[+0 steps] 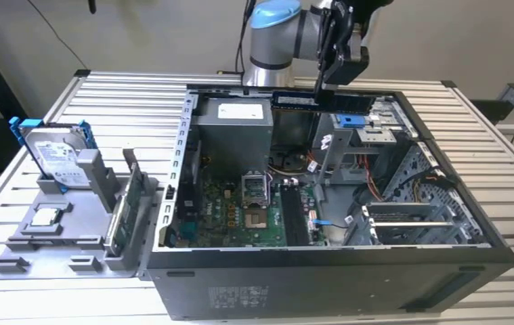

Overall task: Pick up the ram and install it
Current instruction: 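Insert the ram into the slot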

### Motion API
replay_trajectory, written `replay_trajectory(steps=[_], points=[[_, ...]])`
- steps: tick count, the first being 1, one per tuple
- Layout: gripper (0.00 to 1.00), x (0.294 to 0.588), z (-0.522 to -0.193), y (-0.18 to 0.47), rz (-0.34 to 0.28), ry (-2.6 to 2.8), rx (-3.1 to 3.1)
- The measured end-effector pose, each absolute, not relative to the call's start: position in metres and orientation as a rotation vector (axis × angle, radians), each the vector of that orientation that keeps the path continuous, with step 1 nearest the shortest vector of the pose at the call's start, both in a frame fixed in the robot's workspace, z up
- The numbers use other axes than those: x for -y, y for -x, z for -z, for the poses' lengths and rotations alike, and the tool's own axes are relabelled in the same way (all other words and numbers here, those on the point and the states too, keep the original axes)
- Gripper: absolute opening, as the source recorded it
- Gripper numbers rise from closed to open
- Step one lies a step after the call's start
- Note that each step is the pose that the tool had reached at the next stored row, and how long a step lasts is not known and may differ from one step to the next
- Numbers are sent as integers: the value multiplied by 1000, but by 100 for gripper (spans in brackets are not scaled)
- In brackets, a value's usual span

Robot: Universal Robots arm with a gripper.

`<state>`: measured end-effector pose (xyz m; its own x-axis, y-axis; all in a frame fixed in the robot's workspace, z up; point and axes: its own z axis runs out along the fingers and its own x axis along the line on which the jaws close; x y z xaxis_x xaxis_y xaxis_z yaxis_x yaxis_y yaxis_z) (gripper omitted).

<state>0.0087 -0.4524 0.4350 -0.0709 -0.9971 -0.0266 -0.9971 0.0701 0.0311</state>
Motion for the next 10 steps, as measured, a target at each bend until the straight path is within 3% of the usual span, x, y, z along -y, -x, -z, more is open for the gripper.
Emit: replay_trajectory(steps=[10], points=[[14,452,-435,-9,64,-2026,2400]])
